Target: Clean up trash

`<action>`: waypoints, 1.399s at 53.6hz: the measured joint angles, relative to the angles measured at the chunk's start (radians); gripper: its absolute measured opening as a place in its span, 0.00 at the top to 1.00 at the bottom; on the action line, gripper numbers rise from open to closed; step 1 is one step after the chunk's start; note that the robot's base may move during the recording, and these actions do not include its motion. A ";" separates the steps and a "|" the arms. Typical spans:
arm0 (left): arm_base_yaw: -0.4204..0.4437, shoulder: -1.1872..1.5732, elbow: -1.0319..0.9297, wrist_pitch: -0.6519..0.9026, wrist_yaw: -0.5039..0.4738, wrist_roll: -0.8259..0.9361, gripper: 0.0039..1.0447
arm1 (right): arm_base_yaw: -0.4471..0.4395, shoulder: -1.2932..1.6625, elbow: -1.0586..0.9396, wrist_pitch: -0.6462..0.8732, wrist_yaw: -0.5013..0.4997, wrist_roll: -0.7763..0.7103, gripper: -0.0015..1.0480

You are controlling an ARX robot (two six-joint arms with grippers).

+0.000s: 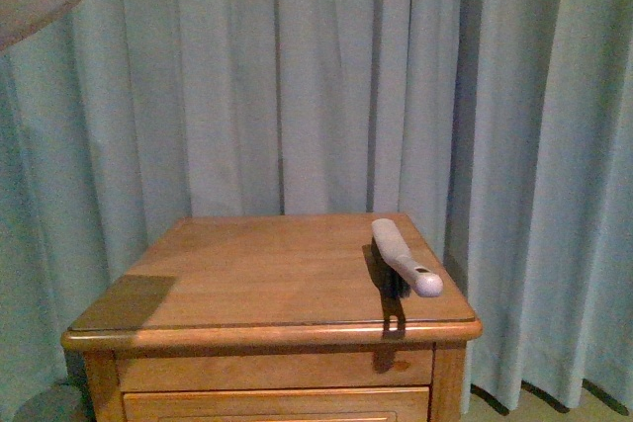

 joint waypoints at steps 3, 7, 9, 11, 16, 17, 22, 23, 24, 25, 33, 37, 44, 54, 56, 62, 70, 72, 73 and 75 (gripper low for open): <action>0.000 0.000 0.000 -0.005 -0.007 -0.002 0.73 | 0.000 0.000 0.000 0.000 0.000 0.000 0.07; 0.000 0.000 0.000 -0.006 -0.010 -0.005 0.73 | 0.000 0.000 0.000 0.000 0.000 0.000 0.07; 0.000 0.000 0.000 -0.006 -0.011 -0.006 0.73 | 0.000 0.000 0.000 0.000 0.000 0.000 0.07; 0.000 0.000 0.000 -0.006 -0.011 -0.008 0.73 | 0.000 0.000 0.000 0.000 0.000 0.000 0.07; 0.000 0.000 0.000 -0.006 -0.011 -0.009 0.73 | 0.000 0.000 0.000 0.000 0.000 0.000 0.07; 0.000 0.000 0.000 -0.006 -0.011 -0.010 0.73 | 0.000 0.000 0.000 0.000 0.000 0.000 0.07; 0.000 0.000 0.000 -0.006 -0.011 -0.011 0.73 | 0.000 0.000 0.000 0.000 0.000 0.000 0.07; 0.000 0.000 0.000 -0.007 -0.012 -0.012 0.73 | 0.000 0.000 0.000 0.000 0.000 0.000 0.07; 0.000 0.000 0.000 -0.007 -0.012 -0.012 0.73 | 0.000 0.000 0.000 0.000 0.000 0.000 0.07; 0.000 0.000 0.000 -0.007 -0.012 -0.012 0.73 | 0.000 0.000 0.000 0.000 0.000 0.000 0.07; 0.000 0.000 0.000 -0.008 -0.011 -0.012 0.73 | 0.062 0.067 0.006 0.036 0.249 -0.031 0.07; 0.000 0.000 0.000 -0.008 -0.014 -0.012 0.73 | 0.069 0.189 0.037 0.061 0.362 -0.014 0.07; 0.000 0.000 0.000 -0.009 -0.013 -0.012 0.73 | 0.124 0.471 0.160 0.167 0.356 0.022 0.07; 0.000 0.000 0.000 -0.009 -0.014 -0.012 0.73 | 0.200 0.819 0.454 0.111 0.328 0.095 0.07; 0.000 0.000 0.000 -0.009 -0.013 -0.012 0.73 | 0.214 0.868 0.508 0.088 0.324 0.106 0.07; 0.000 0.000 0.000 -0.009 -0.014 -0.012 0.73 | 0.248 1.053 0.707 0.002 0.300 0.155 0.07; -0.001 0.000 0.000 -0.009 -0.014 -0.012 0.73 | 0.268 1.268 0.963 -0.128 0.273 0.219 0.07; 0.000 0.000 0.000 -0.010 -0.014 -0.012 0.73 | 0.270 1.313 1.016 -0.156 0.266 0.230 0.07; 0.000 0.000 0.000 -0.010 -0.014 -0.012 0.73 | 0.272 1.344 1.051 -0.176 0.261 0.237 0.07; 0.000 0.000 0.000 -0.010 -0.014 -0.012 0.73 | 0.273 1.387 1.100 -0.207 0.257 0.247 0.07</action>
